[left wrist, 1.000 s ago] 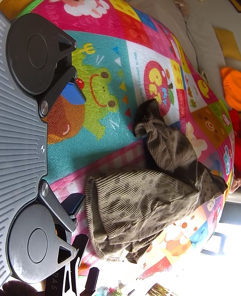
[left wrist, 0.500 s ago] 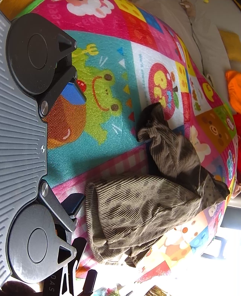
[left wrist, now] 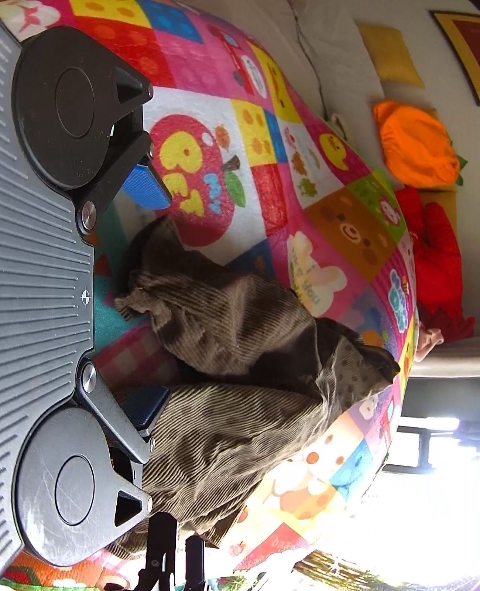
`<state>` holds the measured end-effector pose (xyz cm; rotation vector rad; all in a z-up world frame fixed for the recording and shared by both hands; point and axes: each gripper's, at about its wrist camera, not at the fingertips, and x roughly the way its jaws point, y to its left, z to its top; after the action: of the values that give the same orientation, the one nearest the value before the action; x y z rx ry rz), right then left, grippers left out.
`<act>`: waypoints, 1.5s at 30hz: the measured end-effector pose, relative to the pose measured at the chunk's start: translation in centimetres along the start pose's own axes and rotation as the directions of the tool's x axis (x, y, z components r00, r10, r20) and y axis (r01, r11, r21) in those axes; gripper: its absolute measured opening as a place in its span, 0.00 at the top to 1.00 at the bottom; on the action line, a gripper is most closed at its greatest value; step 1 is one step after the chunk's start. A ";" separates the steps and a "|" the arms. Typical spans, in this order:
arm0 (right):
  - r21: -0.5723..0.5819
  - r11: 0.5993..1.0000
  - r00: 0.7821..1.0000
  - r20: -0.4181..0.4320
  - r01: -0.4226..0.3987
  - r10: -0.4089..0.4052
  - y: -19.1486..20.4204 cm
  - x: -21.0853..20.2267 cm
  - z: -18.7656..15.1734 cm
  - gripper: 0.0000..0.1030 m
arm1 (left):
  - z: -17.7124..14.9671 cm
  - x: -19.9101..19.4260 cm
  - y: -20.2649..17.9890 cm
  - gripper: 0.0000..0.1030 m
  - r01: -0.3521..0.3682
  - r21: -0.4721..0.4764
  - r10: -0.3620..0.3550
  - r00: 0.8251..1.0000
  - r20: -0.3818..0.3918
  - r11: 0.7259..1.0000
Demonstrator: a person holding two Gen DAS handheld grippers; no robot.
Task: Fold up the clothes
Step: 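Grasp the garment edge with the right gripper while the left gripper grasps another edge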
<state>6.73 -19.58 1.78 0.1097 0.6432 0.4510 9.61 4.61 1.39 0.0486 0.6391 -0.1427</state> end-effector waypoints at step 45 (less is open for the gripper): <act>-0.308 0.909 0.904 0.403 0.280 -0.143 -0.6 1.5 15.4 0.89 | 6.3 3.1 8.9 0.00 0.207 -0.196 -0.186 0.975 0.119 0.958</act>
<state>17.26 -18.87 13.13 -0.2213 0.1847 0.3139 17.08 12.47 4.58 -0.2236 0.5558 -0.2687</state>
